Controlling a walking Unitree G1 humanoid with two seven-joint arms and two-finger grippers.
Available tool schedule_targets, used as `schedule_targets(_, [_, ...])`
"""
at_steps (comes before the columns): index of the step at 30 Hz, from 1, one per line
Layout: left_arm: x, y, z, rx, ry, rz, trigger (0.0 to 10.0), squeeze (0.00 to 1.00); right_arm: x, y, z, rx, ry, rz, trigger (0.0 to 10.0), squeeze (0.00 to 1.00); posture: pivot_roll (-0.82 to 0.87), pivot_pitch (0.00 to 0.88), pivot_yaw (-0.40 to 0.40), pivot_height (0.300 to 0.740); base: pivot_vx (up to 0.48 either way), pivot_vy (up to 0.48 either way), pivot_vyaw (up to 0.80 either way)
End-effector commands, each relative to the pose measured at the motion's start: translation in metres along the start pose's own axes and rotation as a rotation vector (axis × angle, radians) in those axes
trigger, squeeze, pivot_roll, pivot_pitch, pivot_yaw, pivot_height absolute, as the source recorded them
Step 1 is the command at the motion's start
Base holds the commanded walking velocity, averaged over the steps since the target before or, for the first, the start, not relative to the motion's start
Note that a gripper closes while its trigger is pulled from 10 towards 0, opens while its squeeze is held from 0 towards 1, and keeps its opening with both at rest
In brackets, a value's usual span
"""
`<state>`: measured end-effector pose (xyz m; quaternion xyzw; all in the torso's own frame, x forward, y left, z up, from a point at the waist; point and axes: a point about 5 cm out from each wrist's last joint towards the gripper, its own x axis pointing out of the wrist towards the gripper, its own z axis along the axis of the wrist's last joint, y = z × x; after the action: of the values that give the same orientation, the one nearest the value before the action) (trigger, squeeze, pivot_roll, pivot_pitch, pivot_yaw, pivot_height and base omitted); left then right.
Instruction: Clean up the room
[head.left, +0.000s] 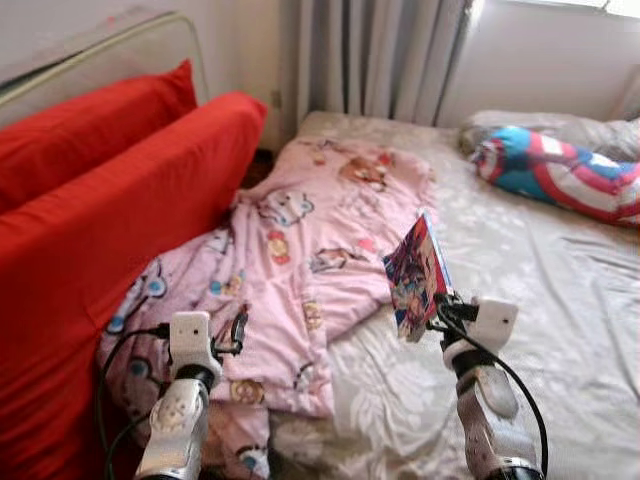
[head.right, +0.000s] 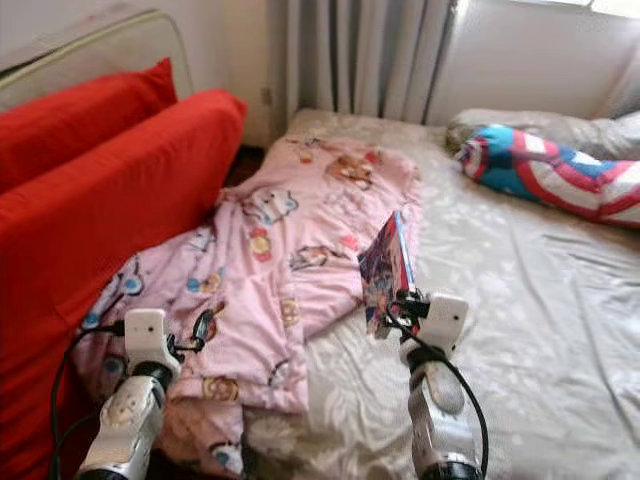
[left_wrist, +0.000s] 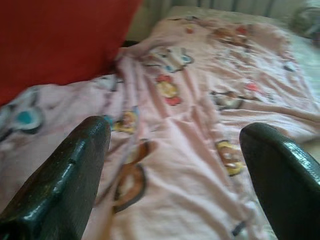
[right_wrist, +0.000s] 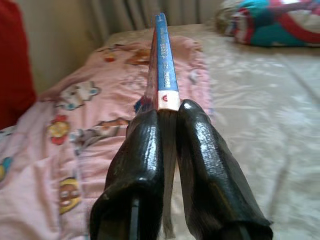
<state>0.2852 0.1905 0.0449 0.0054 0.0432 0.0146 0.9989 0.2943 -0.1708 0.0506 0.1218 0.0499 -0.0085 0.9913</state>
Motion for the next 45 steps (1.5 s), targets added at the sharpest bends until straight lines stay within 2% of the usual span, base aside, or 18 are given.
schedule_targets(1, [0.0009, -0.0036, -0.0003, 0.004, 0.000, -0.013, 10.0, 0.00, 0.0016, -0.0010, 0.0076, -0.006, -0.035, -0.001, 10.0, 0.00, -0.05, 0.038, -0.068, 0.740, 0.000, -0.296, -0.79])
schedule_targets(13, [0.0003, -0.0070, 0.0005, -0.006, -0.012, -0.015, 10.0, 0.00, 0.0018, -0.0034, 0.0059, -0.004, -0.025, -0.022, 10.0, 0.00, -0.05, 0.044, -0.075, 0.740, 0.000, -0.303, -0.07])
schedule_targets(21, [-0.0005, -0.0070, 0.0004, -0.009, -0.015, -0.014, 10.0, 0.00, 0.0017, -0.0005, 0.0046, -0.003, -0.020, -0.012, 10.0, 0.00, -0.05, 0.045, -0.077, 0.740, 0.000, -0.336, -0.78])
schedule_targets(45, [-0.0011, -0.0077, 0.0003, -0.011, -0.016, -0.025, 10.0, 0.00, 0.0013, 0.0001, 0.0035, 0.000, -0.022, -0.012, 10.0, 0.00, -0.05, 0.048, -0.073, 0.740, 0.000, -0.339, 0.00])
